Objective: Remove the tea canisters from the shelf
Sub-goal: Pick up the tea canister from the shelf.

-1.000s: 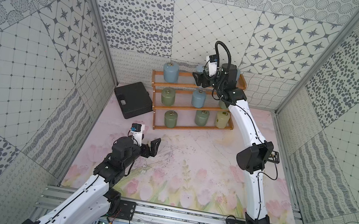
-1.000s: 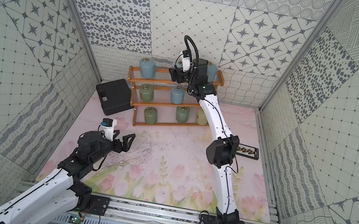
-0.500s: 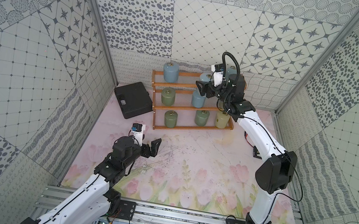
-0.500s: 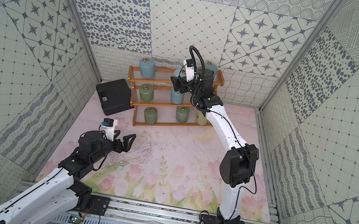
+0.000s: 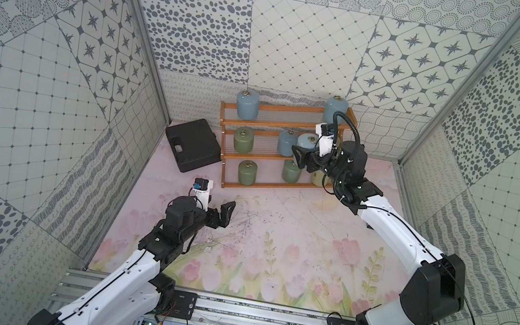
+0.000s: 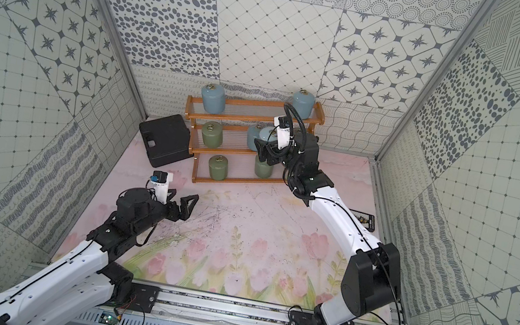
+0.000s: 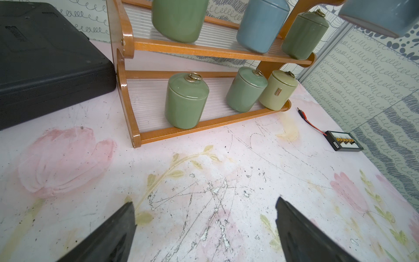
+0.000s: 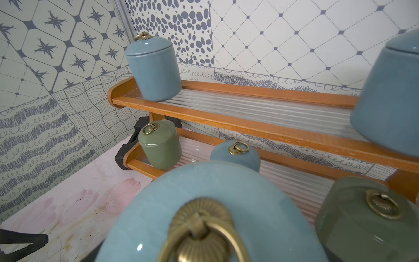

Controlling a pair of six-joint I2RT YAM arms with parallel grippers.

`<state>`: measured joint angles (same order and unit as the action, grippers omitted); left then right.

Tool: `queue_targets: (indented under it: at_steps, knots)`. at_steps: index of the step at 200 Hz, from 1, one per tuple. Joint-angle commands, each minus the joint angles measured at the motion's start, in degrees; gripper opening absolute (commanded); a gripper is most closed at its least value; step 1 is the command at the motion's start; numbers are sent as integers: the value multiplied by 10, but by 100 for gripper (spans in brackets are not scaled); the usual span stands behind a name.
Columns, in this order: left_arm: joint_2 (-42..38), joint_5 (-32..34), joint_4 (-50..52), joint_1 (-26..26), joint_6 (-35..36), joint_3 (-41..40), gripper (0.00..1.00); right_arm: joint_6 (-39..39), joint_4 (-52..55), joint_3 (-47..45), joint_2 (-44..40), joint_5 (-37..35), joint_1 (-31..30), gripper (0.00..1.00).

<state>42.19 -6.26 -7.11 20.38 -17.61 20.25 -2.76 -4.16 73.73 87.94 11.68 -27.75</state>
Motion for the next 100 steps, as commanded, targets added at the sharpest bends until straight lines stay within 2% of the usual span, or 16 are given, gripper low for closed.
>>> queue_targets:
  at_steps: [1, 100]
  knots:
    - [9, -14, -25, 6, -8, 10, 100, -4, -114, -20, -48, -14, -7, 65]
    - [49, -22, -47, 18, -4, 33, 100, 6, -176, -187, -112, -65, -73, 65]
